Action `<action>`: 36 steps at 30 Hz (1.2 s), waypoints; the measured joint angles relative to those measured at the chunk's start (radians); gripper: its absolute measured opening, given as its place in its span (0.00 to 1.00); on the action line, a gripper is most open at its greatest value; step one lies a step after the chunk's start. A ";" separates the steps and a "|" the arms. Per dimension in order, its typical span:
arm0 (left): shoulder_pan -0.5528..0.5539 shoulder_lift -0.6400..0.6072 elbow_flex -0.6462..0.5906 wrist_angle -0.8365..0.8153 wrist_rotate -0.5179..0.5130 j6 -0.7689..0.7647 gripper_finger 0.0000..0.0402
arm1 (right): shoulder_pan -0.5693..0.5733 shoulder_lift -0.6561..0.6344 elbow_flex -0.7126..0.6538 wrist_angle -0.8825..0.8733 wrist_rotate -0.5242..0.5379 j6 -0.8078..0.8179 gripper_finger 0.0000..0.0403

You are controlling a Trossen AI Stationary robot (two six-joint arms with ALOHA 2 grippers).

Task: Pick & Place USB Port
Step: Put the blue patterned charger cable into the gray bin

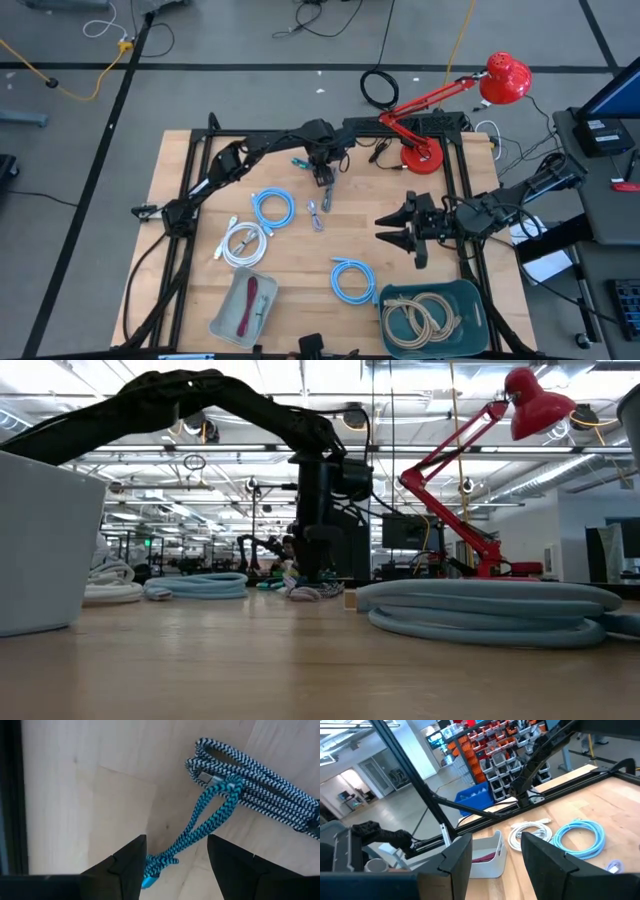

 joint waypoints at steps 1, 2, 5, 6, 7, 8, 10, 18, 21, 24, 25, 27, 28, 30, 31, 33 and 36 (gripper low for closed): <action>0.001 0.000 0.000 0.000 -0.006 -0.001 0.51 | 0.000 0.000 0.000 0.000 -0.001 0.000 0.41; 0.001 -0.001 0.000 0.000 -0.011 -0.001 0.48 | 0.000 0.000 0.000 0.000 -0.001 0.000 0.41; 0.001 0.000 0.000 -0.002 -0.015 -0.001 0.36 | 0.000 0.000 0.000 0.000 -0.001 -0.001 0.41; 0.001 0.000 0.000 -0.003 -0.014 -0.001 0.30 | 0.000 0.000 0.000 0.000 -0.001 -0.001 0.41; 0.001 0.000 0.000 -0.003 -0.011 -0.001 0.24 | 0.000 0.000 0.000 0.000 -0.001 -0.002 0.41; 0.002 -0.001 0.000 -0.003 -0.011 -0.001 0.17 | 0.000 0.000 0.000 0.000 -0.001 -0.002 0.41; 0.002 -0.001 0.000 -0.003 -0.010 -0.003 0.05 | 0.000 0.000 0.000 0.000 -0.002 0.003 0.41; -0.002 -0.003 0.000 -0.011 -0.030 -0.023 0.00 | 0.002 0.000 0.000 0.000 -0.003 0.016 0.41; -0.002 -0.032 0.000 -0.067 -0.027 -0.035 0.00 | 0.002 0.000 0.000 0.000 -0.003 0.031 0.41; -0.001 -0.093 0.000 -0.129 -0.034 -0.053 0.00 | 0.002 0.000 0.000 0.001 -0.002 0.033 0.41; 0.000 -0.119 0.000 -0.143 -0.034 -0.066 0.00 | 0.002 0.000 0.000 0.001 -0.002 0.033 0.41; 0.000 -0.174 0.000 -0.167 0.003 -0.116 0.00 | 0.000 0.000 0.000 0.001 -0.001 0.032 0.41; 0.001 -0.209 0.000 -0.183 0.040 -0.161 0.00 | 0.000 0.000 0.000 0.002 0.000 0.032 0.41; -0.008 -0.277 0.000 -0.234 0.117 -0.292 0.00 | -0.004 0.000 0.000 0.005 0.000 0.033 0.41; -0.019 -0.315 0.000 -0.271 0.152 -0.357 0.00 | -0.005 0.000 0.000 0.008 0.001 0.034 0.41; -0.062 -0.389 0.000 -0.300 0.187 -0.460 0.00 | -0.005 0.000 0.000 0.009 0.001 0.037 0.41; -0.171 -0.526 -0.028 -0.288 0.236 -0.607 0.00 | -0.005 0.000 0.000 0.009 0.001 0.038 0.41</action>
